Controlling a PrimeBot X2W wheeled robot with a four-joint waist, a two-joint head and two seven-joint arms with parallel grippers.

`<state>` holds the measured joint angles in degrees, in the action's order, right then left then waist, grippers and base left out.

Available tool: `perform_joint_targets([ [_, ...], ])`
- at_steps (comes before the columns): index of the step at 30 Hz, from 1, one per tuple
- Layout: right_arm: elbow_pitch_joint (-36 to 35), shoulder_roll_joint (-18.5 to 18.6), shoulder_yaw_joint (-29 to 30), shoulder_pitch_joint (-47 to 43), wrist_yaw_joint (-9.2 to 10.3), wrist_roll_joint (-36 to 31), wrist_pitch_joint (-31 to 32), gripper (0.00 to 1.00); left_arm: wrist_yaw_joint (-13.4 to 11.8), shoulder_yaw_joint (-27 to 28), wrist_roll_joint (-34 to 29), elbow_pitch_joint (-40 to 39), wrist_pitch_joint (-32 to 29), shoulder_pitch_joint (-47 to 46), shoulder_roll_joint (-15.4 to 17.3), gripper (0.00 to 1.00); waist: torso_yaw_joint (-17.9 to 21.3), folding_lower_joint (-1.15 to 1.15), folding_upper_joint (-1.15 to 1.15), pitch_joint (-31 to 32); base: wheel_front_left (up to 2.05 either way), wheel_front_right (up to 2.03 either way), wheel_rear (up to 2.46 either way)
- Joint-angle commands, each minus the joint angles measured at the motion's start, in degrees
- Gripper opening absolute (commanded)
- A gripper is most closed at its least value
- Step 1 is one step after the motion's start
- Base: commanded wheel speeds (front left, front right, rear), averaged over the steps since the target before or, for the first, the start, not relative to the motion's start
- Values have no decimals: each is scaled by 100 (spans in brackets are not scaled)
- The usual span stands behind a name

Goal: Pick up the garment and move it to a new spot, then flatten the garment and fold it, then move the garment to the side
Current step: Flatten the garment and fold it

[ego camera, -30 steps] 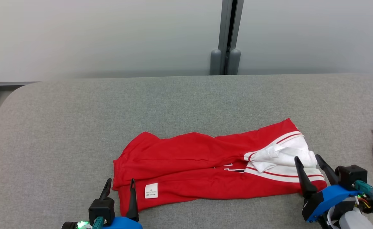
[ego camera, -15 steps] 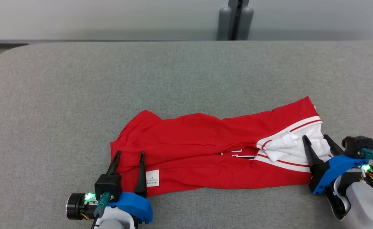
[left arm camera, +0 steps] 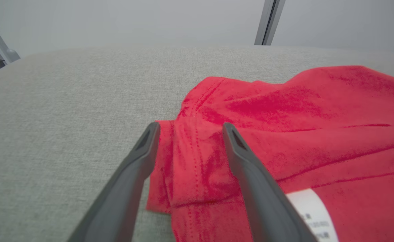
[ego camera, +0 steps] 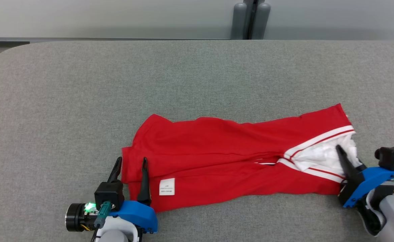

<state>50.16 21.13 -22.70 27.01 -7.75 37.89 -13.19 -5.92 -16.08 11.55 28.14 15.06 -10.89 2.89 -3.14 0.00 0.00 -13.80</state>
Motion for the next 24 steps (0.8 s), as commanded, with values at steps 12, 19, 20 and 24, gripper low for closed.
perform_joint_targets([
  [12, -1524, -1, 939, -371, 26, -532, -201, 0, 78, -119, 224, 139, 14, 154, 7, 100, 84, 0, 0, 401, 0, 0, 0],
  [19, -2726, -252, 116, -633, 26, -352, -201, 0, 148, -367, 370, 223, 14, 262, 9, 100, -180, 0, 0, 553, 0, 0, 0],
  [20, -2780, -255, -49, -610, 26, -298, -201, 0, 154, -411, 399, 236, 14, 276, 7, 100, -247, 0, 0, 566, 0, 0, 0],
  [24, -2839, -344, -678, -393, 26, -51, -166, 0, 170, -619, 465, 272, 14, 279, 5, 100, -613, 0, 0, 565, 0, 0, 0],
])
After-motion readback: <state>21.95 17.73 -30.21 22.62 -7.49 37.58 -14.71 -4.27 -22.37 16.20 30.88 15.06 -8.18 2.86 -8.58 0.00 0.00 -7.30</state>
